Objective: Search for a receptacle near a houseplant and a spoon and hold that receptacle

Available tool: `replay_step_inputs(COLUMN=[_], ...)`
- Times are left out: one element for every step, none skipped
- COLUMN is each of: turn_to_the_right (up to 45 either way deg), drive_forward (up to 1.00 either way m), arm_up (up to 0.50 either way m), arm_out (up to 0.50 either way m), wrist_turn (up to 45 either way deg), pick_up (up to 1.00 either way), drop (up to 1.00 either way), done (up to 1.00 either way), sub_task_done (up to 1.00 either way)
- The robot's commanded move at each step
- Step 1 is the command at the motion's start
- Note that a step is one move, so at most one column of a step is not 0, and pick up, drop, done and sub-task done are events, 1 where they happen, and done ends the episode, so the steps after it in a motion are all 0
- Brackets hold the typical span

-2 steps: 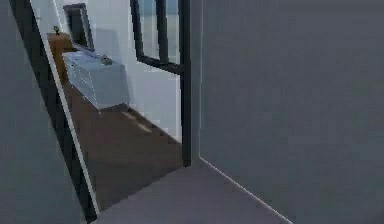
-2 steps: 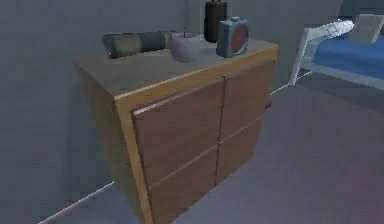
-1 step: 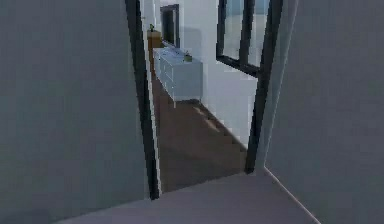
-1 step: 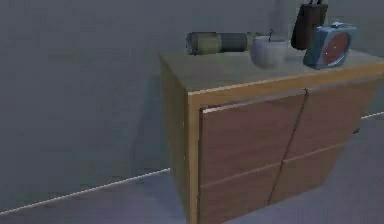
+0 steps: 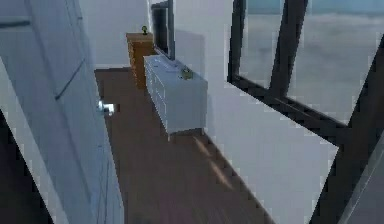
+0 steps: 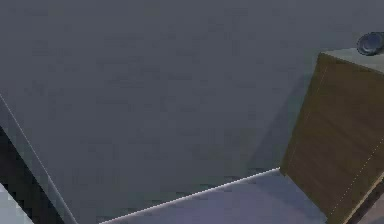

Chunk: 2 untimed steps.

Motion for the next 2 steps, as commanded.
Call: replay_step_inputs(turn_to_the_right=[-3.0, 0.0], drive_forward=[0.0, 0.95], arm_up=[0.0, 0.0], arm_out=[0.0, 0.0], wrist_turn=[0.0, 0.0], pick_up=[0.0, 0.0], drop=[0.0, 0.0], done=[0.0, 0.0], sub_task_done=[0.0, 0.0])
